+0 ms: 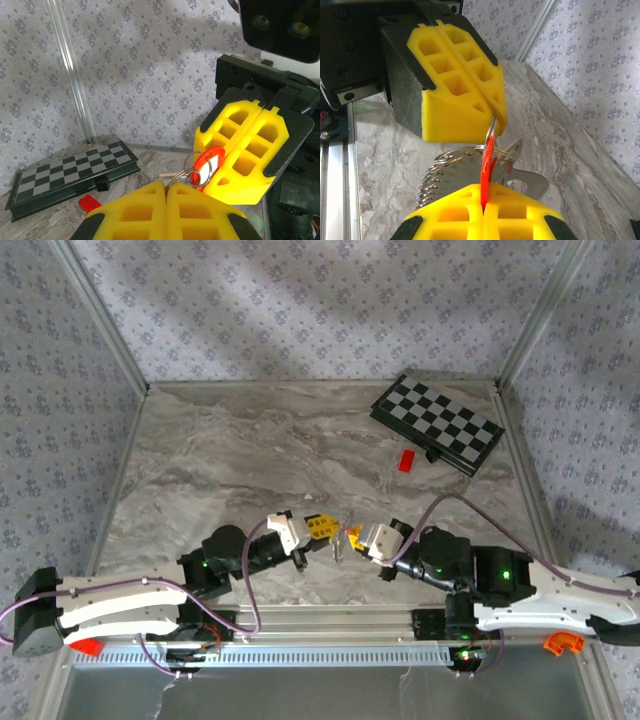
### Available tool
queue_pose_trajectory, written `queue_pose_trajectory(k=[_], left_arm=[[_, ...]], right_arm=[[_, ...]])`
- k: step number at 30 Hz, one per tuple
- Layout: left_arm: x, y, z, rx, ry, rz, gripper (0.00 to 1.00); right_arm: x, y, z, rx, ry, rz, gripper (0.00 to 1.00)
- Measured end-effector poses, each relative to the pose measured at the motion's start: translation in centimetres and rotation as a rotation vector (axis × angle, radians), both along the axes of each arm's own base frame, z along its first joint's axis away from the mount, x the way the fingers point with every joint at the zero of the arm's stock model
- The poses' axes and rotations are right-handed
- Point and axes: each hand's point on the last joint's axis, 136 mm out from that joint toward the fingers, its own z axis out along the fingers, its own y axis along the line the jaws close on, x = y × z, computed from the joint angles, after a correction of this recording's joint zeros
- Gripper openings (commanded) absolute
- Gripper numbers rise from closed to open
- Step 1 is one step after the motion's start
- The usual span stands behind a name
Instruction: Put the keys on the keyring
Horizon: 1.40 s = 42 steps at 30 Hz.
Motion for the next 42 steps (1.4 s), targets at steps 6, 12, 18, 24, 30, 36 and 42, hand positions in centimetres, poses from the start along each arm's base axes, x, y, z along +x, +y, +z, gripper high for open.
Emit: queue_pose_trajectory(k=[6, 12, 18, 24, 30, 36, 42], left_arm=[[0.2, 0.4, -0.2, 0.004, 0.004, 0.018, 0.0], [0.1, 0.6, 0.1, -0.007, 0.001, 0.017, 0.0], [0.1, 1.0, 0.8, -0.031, -0.006, 0.022, 0.0], [0.1, 1.0, 0.8, -0.03, -0.006, 0.023, 0.0], [0.2, 1.1, 0.9, -0.031, -0.01, 0.028, 0.0], [0.2, 1.2, 0.9, -0.025, -0.019, 0.032, 0.0], [0.2, 1.1, 0.3, -0.003, -0.016, 0.033, 0.0]], right_arm=[[0.5, 0.0, -0.5, -0.083, -0.066, -0.046, 0.0], [0.6, -0.2, -0.1, -0.137, -0.177, -0.065, 0.0], [1.1, 0.1, -1.1, -0.235, -0.246, -0.096, 0.0], [1.3, 0.0, -1.2, -0.256, -0.268, -0.109, 0.0], [1.3, -0.7, -0.1, -0.209, -0.264, -0.114, 0.0], [1.2, -0.7, 0.6, -0.2, -0.261, -0.114, 0.0], [1.3, -0.7, 0.9, -0.214, -0.261, -0.116, 0.0]])
